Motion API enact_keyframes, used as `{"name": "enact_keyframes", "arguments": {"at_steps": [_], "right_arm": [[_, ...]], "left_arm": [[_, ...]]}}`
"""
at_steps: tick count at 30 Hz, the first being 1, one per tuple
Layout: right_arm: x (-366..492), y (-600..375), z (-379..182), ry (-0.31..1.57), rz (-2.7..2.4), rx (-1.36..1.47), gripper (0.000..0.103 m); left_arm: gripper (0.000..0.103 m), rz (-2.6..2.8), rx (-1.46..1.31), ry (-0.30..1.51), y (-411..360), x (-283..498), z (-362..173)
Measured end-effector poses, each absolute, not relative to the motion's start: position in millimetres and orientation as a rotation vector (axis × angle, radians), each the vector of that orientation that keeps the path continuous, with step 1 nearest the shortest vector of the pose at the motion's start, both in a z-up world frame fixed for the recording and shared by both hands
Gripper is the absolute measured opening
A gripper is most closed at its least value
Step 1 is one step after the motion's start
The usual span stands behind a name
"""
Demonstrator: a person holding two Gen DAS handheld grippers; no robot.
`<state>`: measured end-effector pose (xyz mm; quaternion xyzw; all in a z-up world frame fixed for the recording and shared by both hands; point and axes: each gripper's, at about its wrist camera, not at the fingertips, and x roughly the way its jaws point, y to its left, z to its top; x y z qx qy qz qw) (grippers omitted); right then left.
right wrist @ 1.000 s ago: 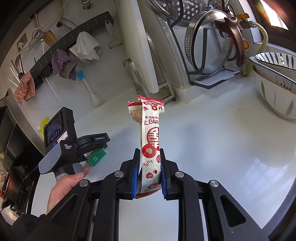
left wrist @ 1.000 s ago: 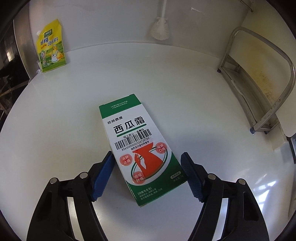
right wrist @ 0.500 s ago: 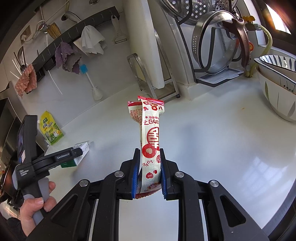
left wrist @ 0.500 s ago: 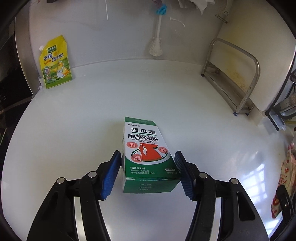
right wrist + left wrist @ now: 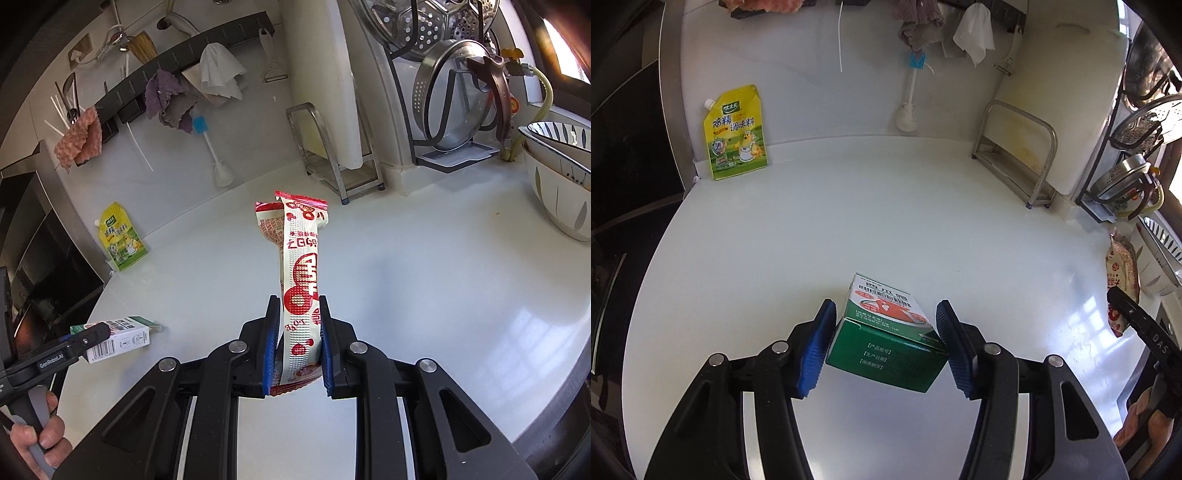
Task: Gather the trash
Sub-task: 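Carry the milk carton and snack wrapper over the bin with both tools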
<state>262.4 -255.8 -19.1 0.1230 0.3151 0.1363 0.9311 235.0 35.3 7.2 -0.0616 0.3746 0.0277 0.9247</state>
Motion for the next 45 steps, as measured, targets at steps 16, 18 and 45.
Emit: {"name": "enact_keyframes", "arguments": {"at_steps": [16, 18, 45], "right_arm": [[152.4, -239.4, -8.6, 0.633, 0.243, 0.22, 0.019], [133.0, -235.0, -7.4, 0.628, 0.242, 0.22, 0.019], [-77.2, -217.4, -43.8, 0.616, 0.188, 0.242, 0.019]], "left_arm": [[0.054, -0.061, -0.087, 0.675, 27.9, 151.9, 24.4], [0.054, -0.075, -0.082, 0.667, 26.3, 138.4, 27.0], [0.054, -0.251, -0.019, 0.635, -9.9, -38.1, 8.5]]}}
